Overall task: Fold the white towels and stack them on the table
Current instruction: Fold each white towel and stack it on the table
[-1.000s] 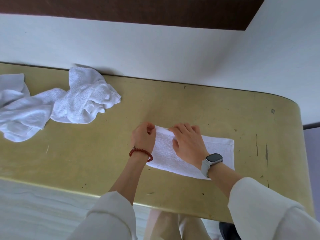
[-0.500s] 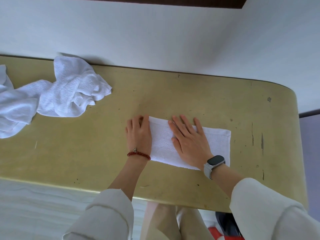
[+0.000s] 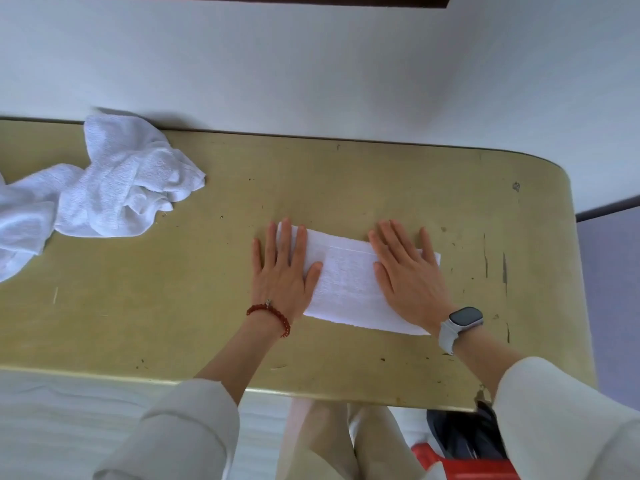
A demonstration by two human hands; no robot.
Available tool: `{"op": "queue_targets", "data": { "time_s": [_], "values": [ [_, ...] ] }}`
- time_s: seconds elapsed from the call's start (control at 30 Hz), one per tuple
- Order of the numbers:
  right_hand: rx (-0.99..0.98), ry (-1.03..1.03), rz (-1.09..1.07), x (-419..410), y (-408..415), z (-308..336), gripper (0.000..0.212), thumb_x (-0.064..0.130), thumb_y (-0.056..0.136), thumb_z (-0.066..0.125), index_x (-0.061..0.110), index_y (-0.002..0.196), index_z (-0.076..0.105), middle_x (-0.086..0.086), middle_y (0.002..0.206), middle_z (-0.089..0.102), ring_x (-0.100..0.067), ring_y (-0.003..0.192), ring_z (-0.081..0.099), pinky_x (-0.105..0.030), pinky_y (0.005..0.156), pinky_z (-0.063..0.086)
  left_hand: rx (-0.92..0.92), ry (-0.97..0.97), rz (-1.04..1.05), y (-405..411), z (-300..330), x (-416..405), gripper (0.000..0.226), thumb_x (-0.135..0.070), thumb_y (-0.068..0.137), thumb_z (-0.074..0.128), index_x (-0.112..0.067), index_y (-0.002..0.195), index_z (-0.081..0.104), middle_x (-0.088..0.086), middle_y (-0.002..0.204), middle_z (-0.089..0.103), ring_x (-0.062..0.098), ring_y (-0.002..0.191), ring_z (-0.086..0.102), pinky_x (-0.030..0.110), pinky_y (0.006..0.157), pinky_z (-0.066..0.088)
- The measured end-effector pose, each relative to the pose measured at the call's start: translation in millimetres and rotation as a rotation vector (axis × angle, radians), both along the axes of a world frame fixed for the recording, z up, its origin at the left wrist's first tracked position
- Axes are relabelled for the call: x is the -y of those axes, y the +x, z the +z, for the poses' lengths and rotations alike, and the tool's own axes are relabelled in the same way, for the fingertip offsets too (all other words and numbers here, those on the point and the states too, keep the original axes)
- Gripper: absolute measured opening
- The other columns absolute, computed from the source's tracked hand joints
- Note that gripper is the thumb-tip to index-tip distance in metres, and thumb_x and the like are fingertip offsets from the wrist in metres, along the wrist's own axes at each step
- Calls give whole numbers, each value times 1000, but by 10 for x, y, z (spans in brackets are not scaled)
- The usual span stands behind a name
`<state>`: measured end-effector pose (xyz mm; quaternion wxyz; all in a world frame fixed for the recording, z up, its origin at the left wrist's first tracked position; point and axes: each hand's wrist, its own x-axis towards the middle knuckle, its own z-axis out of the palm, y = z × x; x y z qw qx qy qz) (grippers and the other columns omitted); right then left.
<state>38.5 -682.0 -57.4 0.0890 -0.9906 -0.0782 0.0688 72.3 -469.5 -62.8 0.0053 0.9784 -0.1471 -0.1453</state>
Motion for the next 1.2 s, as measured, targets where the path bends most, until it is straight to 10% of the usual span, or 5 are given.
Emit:
{"op": "queue_targets", "data": {
  "time_s": [0.1, 0.23, 0.5, 0.67, 1.2],
  "values": [
    [-5, 19, -20, 132, -119, 53, 53, 31, 97, 16, 4, 132, 45, -13, 140, 43, -28, 129, 40, -42, 109, 28, 22, 50, -82, 218, 71, -102, 77, -60, 86, -12, -19, 146, 14, 10, 155, 11, 35, 142, 6, 58, 110, 1],
    [35, 71, 52, -28, -380, 195, 45, 25, 85, 34, 5, 118, 57, -13, 123, 59, -31, 103, 60, -40, 80, 53, 156, 71, -16, 429, 238, -125, 58, -42, 94, 35, -21, 146, 18, 9, 155, 12, 33, 142, 4, 61, 108, -1],
    [15, 311, -9, 7, -481, 157, 34, 16, 83, 44, 4, 111, 59, -16, 100, 60, -36, 84, 57, -41, 72, 52, 233, -314, -3, -678, 243, 144, 45, -37, 92, 33, -15, 130, 43, 15, 142, 41, 27, 135, 23, 52, 110, 16],
    [-55, 398, -101, -1, -374, 133, 21, 6, 87, 51, 5, 105, 61, -13, 95, 57, -31, 88, 52, -40, 71, 48, 53, -183, -26, -1074, 16, 207, 63, -54, 93, 9, -17, 141, 26, 15, 149, 28, 30, 138, 14, 51, 109, 8],
    [-13, 365, -60, 44, -244, 96, 14, 8, 86, 48, 8, 86, 62, -9, 83, 60, -26, 48, 48, -27, 44, 36, 179, -233, 42, -1106, -18, 309, 51, -41, 89, 37, -19, 135, 37, 15, 144, 37, 31, 136, 27, 63, 105, 15]
  ]
}}
